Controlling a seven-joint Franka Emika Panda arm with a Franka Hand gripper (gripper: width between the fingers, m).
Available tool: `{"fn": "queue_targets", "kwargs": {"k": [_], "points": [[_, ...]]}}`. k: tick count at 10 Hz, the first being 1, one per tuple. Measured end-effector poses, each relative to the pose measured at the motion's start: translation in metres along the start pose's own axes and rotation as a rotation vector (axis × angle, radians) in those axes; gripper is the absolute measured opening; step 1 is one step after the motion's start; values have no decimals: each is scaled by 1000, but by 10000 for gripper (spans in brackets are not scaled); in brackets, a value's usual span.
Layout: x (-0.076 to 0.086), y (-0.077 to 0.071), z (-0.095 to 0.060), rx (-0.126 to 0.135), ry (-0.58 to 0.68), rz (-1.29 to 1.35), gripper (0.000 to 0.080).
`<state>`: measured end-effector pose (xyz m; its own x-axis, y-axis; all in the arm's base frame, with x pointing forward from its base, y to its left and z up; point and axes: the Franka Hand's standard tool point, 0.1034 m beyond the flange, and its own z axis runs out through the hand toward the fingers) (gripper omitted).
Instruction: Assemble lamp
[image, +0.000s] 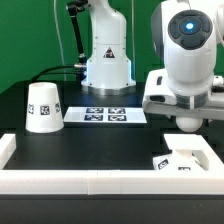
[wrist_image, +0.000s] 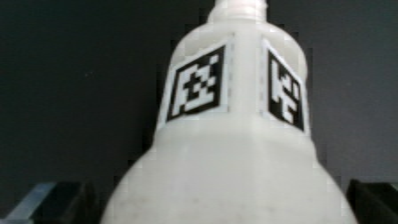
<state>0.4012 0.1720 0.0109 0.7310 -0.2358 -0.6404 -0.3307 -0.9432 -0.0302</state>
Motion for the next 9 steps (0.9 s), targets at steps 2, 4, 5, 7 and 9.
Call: {"fn": "queue_targets", "kwargs": {"k": [2,4,5,7,9], "points": [[0,0,0,0,0,0,576],[0,0,0,0,0,0,576],[0,0,0,0,0,0,576],[4,8,-14,10,14,-51,576],[7,18,-55,43,35,-85,576]]}}
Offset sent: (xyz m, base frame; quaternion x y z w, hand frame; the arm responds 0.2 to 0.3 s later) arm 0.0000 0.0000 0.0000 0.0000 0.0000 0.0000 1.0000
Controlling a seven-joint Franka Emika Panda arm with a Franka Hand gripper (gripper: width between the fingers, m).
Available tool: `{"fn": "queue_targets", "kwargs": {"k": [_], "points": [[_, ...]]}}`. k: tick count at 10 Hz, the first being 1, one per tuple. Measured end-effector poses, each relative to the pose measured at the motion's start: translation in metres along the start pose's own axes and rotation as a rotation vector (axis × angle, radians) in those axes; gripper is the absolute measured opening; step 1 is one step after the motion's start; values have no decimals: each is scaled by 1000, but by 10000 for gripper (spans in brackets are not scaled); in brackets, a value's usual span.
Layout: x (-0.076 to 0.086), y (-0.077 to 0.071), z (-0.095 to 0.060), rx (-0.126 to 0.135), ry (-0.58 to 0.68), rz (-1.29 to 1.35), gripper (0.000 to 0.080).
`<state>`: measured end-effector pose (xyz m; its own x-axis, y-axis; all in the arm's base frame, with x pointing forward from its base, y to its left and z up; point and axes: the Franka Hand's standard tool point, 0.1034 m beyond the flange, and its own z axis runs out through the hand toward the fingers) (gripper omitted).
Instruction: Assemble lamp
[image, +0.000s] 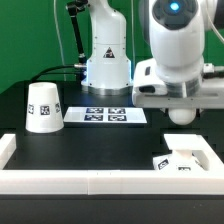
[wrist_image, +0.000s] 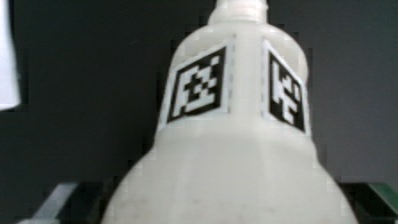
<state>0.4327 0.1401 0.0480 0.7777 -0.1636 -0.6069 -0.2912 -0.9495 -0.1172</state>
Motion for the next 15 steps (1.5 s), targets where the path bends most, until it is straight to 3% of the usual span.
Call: {"fn": "queue_targets", "kwargs": {"k": [3,8,10,14,15], "points": [[12,8,-50,44,30,-24,577],[18,10,-47,45,60,-40,577],[31,18,-71,56,187,-88,577],[42,24,-108,60,479,-110,577],[44,24,-106,51,569,-113,577]]}}
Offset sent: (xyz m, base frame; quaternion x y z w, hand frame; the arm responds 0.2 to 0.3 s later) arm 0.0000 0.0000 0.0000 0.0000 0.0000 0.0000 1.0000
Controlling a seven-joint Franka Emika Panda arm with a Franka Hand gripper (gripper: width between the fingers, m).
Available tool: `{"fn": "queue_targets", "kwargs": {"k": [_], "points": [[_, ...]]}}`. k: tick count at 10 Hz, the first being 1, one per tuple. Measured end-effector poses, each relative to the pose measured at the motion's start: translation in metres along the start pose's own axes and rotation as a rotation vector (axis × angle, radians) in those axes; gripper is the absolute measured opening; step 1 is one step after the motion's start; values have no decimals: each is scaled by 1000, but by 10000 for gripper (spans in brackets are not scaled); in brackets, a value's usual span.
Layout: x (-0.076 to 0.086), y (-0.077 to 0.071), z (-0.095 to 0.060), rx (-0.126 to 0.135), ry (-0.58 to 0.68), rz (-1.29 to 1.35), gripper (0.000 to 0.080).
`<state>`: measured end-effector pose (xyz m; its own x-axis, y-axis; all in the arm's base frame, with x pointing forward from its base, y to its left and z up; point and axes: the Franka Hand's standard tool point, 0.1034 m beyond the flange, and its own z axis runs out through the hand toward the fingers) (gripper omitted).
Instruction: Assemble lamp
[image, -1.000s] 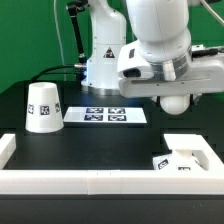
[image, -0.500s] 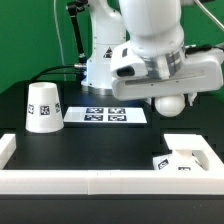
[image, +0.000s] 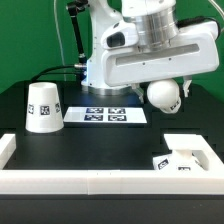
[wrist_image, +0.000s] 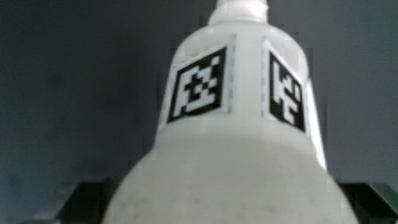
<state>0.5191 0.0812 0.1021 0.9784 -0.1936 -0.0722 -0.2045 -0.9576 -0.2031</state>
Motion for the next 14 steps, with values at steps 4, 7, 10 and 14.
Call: {"fn": "queue_targets", "kwargs": {"k": [4,7,10,14], "points": [[4,13,0,-28,130,-86,577],[24,18,-15,-39,169,-217,577],[26,20,-15,-48,191,-237,577],[48,40,-29,-158,468,-386,577]]}}
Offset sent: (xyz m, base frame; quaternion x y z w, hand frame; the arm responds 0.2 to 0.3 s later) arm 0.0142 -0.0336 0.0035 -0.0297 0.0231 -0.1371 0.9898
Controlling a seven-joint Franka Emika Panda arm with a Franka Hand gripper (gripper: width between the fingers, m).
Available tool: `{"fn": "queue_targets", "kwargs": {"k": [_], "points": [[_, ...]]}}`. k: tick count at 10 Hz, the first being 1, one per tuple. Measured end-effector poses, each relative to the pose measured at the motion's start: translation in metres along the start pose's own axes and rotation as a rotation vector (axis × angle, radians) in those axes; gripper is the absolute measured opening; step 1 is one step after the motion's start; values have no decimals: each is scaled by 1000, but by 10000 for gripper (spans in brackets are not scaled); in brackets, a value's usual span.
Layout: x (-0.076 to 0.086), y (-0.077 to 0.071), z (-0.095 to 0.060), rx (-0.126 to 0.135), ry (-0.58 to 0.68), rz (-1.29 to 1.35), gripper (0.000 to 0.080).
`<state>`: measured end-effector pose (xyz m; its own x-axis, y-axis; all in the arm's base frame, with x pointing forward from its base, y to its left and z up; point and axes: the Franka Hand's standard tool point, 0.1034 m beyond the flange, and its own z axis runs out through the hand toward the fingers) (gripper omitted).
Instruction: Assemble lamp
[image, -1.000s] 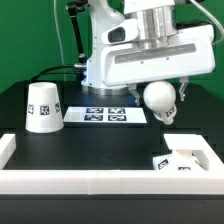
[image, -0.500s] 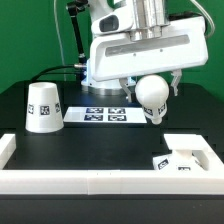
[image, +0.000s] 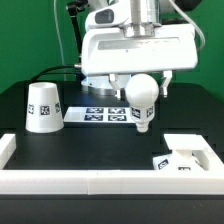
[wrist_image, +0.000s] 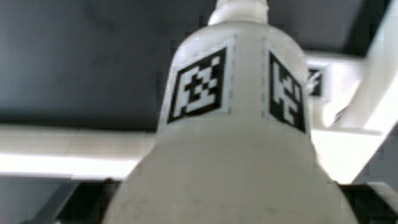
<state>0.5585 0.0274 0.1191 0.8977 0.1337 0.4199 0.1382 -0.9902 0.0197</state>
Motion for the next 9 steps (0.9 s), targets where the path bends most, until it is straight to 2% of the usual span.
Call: {"fn": "queue_targets", "kwargs": {"k": [3,6,7,9], "points": [[18,-2,-5,0,27,-62,577],[16,-2,-4,1,23,-60,577],[25,-6,-6,8,28,-57,577],[54,-17,-12,27,53,-49,577]]}}
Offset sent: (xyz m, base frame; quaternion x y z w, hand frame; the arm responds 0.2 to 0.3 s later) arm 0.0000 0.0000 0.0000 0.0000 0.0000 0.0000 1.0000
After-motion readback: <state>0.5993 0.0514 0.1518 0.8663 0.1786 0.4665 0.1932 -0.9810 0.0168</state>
